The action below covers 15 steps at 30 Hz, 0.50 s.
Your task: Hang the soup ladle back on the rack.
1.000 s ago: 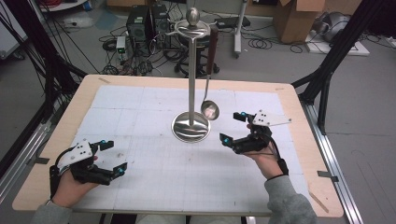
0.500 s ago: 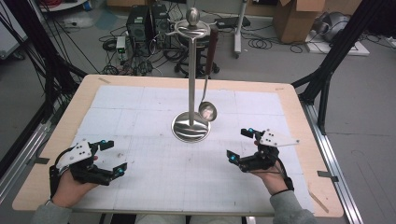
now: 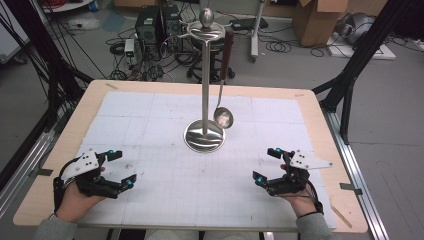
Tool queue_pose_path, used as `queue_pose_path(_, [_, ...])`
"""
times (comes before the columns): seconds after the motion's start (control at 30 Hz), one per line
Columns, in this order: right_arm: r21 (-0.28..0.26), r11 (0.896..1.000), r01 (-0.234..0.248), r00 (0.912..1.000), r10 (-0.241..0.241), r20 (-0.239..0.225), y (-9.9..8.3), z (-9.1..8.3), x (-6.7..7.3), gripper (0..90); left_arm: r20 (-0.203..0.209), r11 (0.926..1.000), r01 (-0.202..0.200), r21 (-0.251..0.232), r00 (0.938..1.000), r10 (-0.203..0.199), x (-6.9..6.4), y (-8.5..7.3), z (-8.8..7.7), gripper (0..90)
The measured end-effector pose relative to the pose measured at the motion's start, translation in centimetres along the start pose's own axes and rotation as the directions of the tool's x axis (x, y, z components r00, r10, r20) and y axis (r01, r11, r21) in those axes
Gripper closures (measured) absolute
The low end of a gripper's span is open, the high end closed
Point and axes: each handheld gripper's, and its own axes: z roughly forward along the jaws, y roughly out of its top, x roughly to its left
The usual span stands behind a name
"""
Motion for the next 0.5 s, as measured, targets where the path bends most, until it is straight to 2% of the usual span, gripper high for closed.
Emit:
queue_pose_path(0.2, [-0.032, 0.999, -0.007, 0.9979, 0.009, 0.065, -0.3, -2.2, 0.1, 0.1, 0.001, 1.0, -0.001, 0.001, 1.0, 0.001, 0.0, 0.0, 0.0, 1.7])
queue_pose_path(0.23, [-0.039, 0.999, 0.003, 0.9972, 0.0, 0.075, -0.3, -2.5, 0.1, 0.1, 0.0, 1.0, 0.001, 0.001, 1.0, -0.001, 0.0, 0.0, 0.0, 1.7])
queue_pose_path(0.4, [-0.042, 0.999, -0.007, 0.9959, 0.011, 0.09, -0.5, -2.8, 0.0, 0.1, 0.003, 1.0, -0.001, 0.004, 1.0, 0.001, 0.0, 0.0, 0.2, 1.7])
queue_pose_path(0.5, [-0.023, 1.0, 0.008, 0.9972, -0.006, 0.074, -0.6, -2.4, 0.2, 0.1, 0.002, 1.0, 0.0, 0.005, 1.0, 0.0, 0.0, 0.0, 0.2, 1.7])
